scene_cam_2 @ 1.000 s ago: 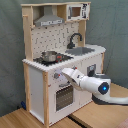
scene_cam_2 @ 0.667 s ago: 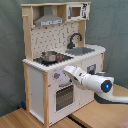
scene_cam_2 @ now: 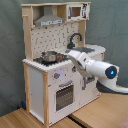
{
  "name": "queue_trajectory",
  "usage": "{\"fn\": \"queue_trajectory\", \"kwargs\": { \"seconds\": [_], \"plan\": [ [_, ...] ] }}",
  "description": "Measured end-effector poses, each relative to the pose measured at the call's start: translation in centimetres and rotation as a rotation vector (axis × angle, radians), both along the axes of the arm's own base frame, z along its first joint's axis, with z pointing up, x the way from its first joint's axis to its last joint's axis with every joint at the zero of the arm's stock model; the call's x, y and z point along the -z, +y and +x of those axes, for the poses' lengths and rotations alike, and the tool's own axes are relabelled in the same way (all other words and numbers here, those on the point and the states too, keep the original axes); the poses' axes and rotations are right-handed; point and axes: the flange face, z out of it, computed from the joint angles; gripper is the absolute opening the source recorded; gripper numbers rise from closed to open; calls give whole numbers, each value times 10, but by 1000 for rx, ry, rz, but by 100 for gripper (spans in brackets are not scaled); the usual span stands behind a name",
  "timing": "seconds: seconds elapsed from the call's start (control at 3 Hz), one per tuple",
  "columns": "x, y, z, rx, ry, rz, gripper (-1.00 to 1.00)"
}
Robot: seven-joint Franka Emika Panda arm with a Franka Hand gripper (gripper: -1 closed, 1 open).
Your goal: Play with the kitchen
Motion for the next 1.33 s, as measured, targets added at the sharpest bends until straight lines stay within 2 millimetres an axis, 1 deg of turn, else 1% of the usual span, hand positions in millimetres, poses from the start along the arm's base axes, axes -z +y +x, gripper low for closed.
{"fn": "queue_trajectory", "kwargs": {
  "seconds": [0.33,0.67,1.0,1.33],
  "plan": [
    [-42,-6,-5,41,-19,54,100],
    [-59,-24,8,114,39,157,100],
    [-83,-48,30,173,109,273,100],
    [-96,-54,52,198,175,341,100]
  ]
}}
